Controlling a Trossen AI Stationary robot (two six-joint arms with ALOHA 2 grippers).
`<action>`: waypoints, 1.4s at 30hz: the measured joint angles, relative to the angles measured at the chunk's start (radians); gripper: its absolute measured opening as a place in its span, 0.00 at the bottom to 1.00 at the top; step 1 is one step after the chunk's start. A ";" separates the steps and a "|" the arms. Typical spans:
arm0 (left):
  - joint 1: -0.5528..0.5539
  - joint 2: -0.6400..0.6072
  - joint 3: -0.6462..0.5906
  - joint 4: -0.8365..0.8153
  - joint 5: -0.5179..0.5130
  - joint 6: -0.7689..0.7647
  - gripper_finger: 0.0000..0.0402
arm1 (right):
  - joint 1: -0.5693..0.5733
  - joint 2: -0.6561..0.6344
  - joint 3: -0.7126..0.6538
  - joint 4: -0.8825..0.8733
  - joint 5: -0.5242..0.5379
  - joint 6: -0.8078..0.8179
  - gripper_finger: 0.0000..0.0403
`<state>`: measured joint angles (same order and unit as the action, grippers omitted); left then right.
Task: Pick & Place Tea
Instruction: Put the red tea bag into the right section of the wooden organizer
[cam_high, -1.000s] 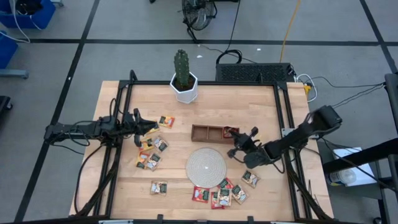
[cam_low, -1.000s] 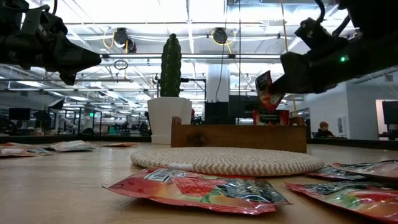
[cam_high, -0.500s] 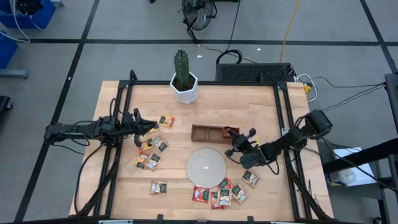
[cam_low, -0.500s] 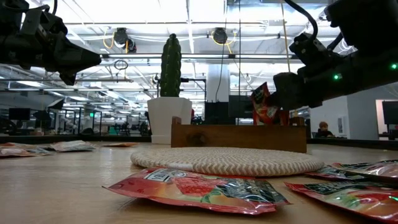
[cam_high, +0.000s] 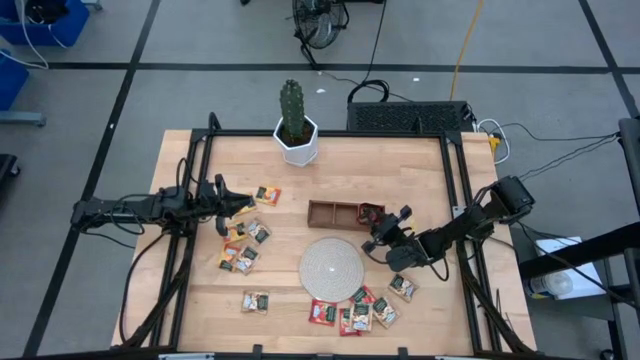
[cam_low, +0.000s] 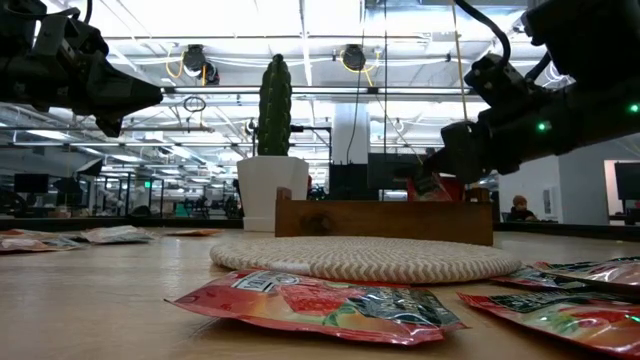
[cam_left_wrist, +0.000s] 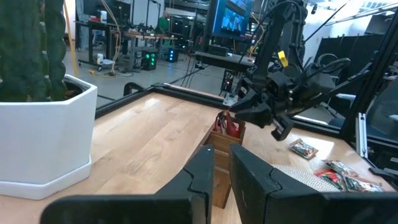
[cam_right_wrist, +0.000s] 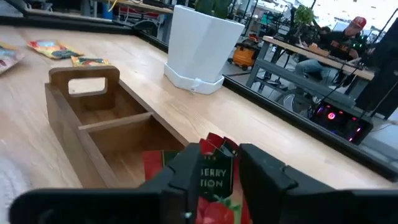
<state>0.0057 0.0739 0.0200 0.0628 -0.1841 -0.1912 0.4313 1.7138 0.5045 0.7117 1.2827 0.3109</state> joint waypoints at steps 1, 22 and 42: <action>0.000 0.000 0.000 0.000 0.000 0.000 0.13 | 0.000 0.000 0.000 0.001 0.000 -0.018 0.26; 0.000 0.000 0.000 0.000 0.000 0.000 0.13 | -0.152 -0.367 0.155 -0.555 -0.564 -0.201 0.29; 0.000 0.000 0.000 0.000 0.000 0.000 0.13 | -0.369 -0.358 0.393 -1.101 -1.052 -0.448 0.31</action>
<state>0.0055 0.0739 0.0200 0.0631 -0.1841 -0.1913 0.0626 1.3553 0.8973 -0.3889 0.2304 -0.1368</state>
